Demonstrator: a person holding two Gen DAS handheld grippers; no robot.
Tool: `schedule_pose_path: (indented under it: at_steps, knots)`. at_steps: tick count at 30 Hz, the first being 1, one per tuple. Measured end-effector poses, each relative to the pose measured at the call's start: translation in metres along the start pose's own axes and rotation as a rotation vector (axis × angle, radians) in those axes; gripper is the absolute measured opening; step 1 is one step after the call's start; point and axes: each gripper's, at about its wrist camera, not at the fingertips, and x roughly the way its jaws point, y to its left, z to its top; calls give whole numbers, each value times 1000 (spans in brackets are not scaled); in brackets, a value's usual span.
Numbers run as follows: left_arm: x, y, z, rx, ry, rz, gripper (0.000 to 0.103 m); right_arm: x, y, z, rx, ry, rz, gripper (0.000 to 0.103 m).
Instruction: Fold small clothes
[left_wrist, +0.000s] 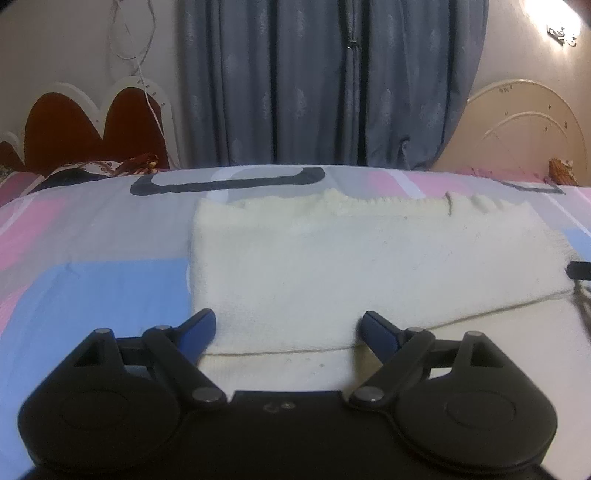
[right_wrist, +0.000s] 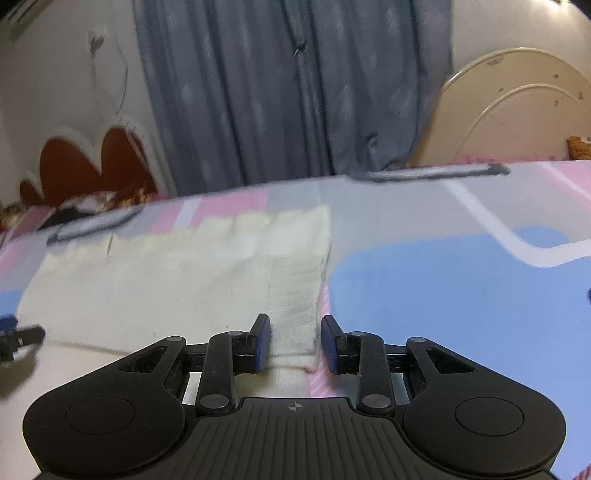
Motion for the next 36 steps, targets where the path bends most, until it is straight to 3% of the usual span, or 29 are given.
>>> schedule_pose_path:
  at_steps: [1, 4, 7, 13, 16, 19, 22, 25, 27, 31, 34, 35, 36]
  knots:
    - [0, 1, 0, 5, 2, 2, 87, -4, 2, 1, -15, -7, 4, 9]
    - [2, 5, -2, 1, 3, -8, 88, -20, 4, 2, -8, -55, 15, 9]
    - [3, 7, -1, -6, 5, -11, 89, -6, 7, -3, -33, 26, -17, 9]
    - [-2, 11, -5, -33, -10, -4, 90, -17, 8, 0, -69, -27, -34, 9]
    - [-1, 10, -4, -42, -1, -2, 91, -10, 8, -1, -92, 2, -21, 9]
    - [-7, 10, -3, -35, -24, 4, 84, -10, 5, 1, -82, 5, 0, 6]
    - [-3, 14, -6, -32, 11, 6, 87, -24, 4, 5, -69, -32, -2, 4]
    - [-1, 19, -6, -68, 20, -5, 87, -10, 2, -3, -79, 66, -22, 4]
    - [-10, 18, -4, -71, -12, 9, 81, -14, -1, -5, -63, 44, -2, 4]
    - [-28, 11, 5, -69, -96, -25, 83, -33, 2, -1, -69, -42, 19, 2]
    - [-20, -2, 11, -12, -74, -25, 87, -18, -1, -4, -50, 37, -10, 3]
    - [-11, -5, 12, 6, -24, -26, 87, -10, -5, -6, -31, 85, -21, 5]
    - [-1, -8, 11, 21, 33, -24, 86, -13, -8, -5, -4, 57, -39, 24]
